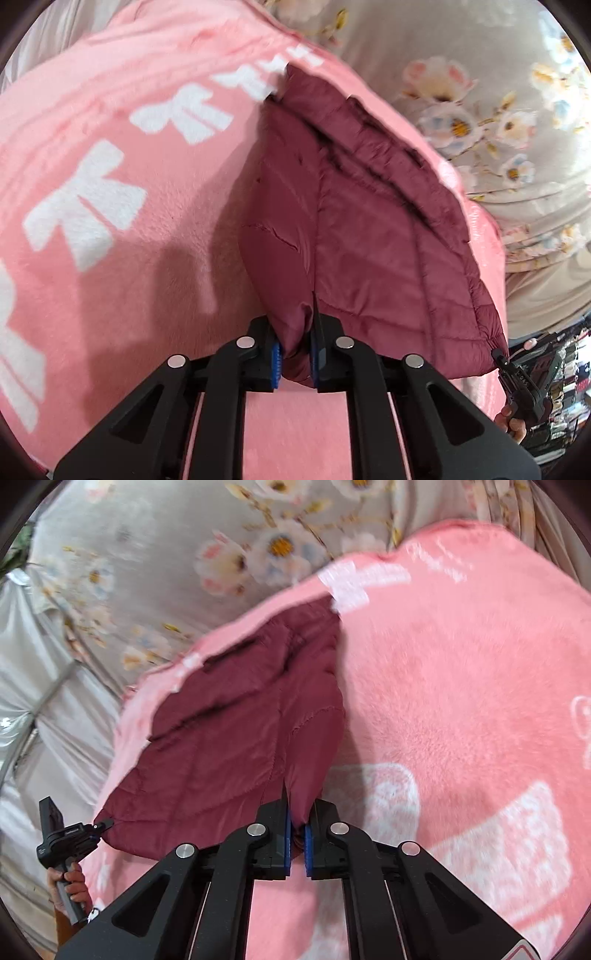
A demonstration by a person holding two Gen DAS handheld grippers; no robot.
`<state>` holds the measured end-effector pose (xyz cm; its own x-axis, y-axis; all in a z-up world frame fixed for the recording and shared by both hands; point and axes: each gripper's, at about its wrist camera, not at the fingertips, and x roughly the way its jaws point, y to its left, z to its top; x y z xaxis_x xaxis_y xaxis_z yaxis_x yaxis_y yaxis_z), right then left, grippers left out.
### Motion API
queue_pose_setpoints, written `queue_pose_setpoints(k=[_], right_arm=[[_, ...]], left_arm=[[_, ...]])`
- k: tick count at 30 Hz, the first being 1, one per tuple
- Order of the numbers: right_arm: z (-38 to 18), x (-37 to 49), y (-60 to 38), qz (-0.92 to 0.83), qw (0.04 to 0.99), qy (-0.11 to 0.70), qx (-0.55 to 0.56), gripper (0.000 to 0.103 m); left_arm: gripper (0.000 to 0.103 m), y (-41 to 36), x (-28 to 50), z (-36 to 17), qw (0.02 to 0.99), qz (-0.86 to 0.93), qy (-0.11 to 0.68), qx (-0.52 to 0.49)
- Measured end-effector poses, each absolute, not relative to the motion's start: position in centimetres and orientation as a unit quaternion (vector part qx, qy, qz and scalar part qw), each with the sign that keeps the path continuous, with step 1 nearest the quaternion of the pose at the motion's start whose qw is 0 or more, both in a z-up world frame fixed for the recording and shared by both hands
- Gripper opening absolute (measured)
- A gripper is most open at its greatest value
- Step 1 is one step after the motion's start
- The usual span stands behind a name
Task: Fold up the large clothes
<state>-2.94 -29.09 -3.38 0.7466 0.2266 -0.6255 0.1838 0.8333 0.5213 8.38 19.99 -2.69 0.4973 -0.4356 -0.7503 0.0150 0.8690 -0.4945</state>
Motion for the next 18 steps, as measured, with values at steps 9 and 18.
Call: queue_pose_setpoints(k=[9,18], right_arm=[[4.6,-16.6,-27.8,0.051,0.948,0.187,0.251,0.004],[12.0,-25.1,-26.7,0.039,0.976,0.065,0.205,0.004]], left_arm=[[0.007,23.2,-2.5,5.6,0.875,-0.171,0.387,-0.236],[0.006,24.4,-12.5,15.9,0.927,-0.181,0.242,-0.221]])
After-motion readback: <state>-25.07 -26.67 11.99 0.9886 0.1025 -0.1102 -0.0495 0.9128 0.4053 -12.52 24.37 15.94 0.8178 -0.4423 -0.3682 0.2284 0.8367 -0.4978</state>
